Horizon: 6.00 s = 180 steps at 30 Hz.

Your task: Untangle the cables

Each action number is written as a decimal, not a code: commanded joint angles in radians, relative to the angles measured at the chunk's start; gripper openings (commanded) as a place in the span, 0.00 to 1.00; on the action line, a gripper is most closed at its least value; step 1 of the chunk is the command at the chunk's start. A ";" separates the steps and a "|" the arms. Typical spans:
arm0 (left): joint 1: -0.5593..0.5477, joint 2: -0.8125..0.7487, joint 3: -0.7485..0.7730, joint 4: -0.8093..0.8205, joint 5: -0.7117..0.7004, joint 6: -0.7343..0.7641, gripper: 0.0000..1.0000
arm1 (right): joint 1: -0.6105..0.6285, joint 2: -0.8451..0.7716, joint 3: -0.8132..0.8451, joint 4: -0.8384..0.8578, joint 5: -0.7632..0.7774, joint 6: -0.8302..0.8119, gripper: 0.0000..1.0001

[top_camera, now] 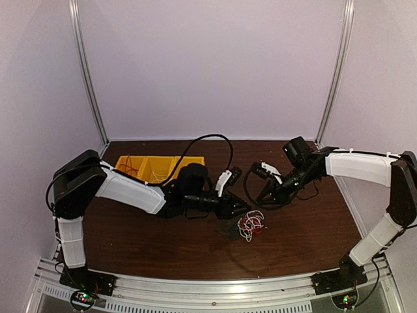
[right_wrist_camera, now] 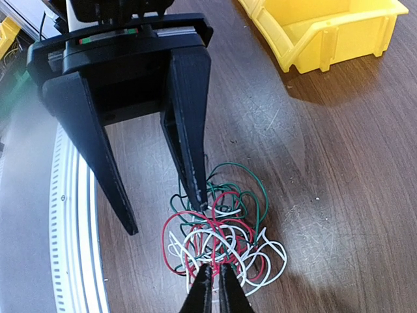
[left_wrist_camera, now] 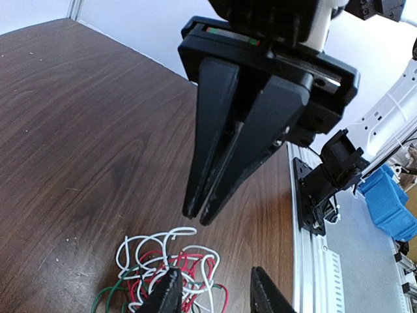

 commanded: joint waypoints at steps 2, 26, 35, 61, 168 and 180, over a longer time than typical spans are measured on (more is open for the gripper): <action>0.006 0.065 0.089 0.012 0.049 -0.013 0.36 | 0.000 -0.011 -0.015 -0.008 0.018 -0.014 0.19; 0.003 0.102 0.058 0.120 0.067 -0.066 0.47 | -0.017 0.066 0.007 -0.043 0.045 -0.035 0.00; -0.005 0.267 0.171 0.343 0.069 -0.142 0.44 | 0.017 -0.024 0.244 -0.258 -0.062 -0.063 0.00; -0.002 0.447 0.238 0.306 -0.046 -0.160 0.16 | -0.150 0.041 1.323 -0.237 -0.409 0.151 0.00; 0.496 -0.650 0.169 -0.736 -0.278 0.202 0.00 | -0.287 -0.211 -0.109 0.236 -0.058 0.120 0.54; 0.647 -0.544 0.040 -0.656 -0.172 0.208 0.00 | -0.287 -0.214 -0.134 0.221 -0.037 0.087 0.54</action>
